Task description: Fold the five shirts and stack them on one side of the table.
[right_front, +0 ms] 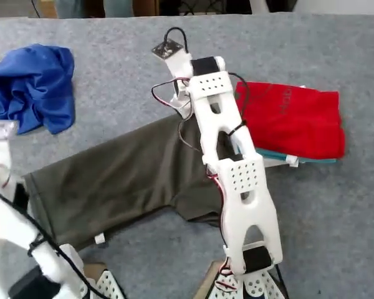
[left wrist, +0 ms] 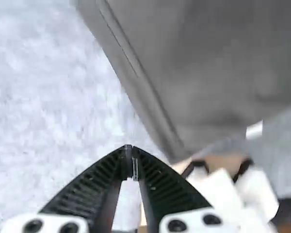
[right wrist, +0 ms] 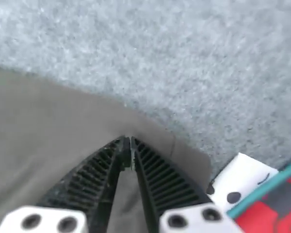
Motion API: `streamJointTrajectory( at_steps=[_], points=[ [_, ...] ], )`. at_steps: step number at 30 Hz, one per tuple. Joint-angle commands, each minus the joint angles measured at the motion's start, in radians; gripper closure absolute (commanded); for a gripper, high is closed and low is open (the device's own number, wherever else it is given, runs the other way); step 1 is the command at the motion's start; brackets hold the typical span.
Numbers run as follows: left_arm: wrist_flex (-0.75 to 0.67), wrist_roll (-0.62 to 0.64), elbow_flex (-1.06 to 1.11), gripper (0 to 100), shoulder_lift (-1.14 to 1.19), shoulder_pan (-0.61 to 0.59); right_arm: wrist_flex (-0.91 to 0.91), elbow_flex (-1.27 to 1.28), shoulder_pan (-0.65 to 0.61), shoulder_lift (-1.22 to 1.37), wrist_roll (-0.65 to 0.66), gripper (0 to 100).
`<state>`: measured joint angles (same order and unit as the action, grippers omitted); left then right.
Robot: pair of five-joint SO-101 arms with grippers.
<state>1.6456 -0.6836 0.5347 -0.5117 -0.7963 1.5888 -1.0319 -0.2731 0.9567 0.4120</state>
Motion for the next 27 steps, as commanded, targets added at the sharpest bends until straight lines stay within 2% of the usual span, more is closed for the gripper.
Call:
streamJointTrajectory(
  at_steps=[1, 3, 7, 15, 18, 22, 27],
  points=[
    [-0.133, 0.210, -0.031, 97, 0.132, 0.116, 0.068, -0.127, -0.005, -0.067, 0.008, 98.4],
    [-0.167, 0.273, -0.058, 97, 0.293, 0.154, 0.107, -0.168, -0.003, -0.059, 0.008, 98.4],
    [-0.137, 0.456, -0.280, 97, 0.615, 0.165, 0.141, -0.248, -0.003, -0.056, 0.008, 98.4],
    [0.055, 0.701, -0.857, 97, 1.132, 0.163, 0.043, -0.262, 0.017, 0.070, 0.002, 98.4],
    [0.107, 0.733, -1.017, 97, 1.252, 0.166, 0.014, -0.266, 0.046, 0.165, -0.032, 98.4],
    [0.114, 0.752, -1.092, 97, 1.329, 0.180, -0.020, -0.300, 0.074, 0.239, -0.115, 98.4],
    [0.114, 0.746, -1.089, 97, 1.316, 0.182, 0.146, -0.464, 0.068, 0.240, -0.115, 98.4]
  ],
)
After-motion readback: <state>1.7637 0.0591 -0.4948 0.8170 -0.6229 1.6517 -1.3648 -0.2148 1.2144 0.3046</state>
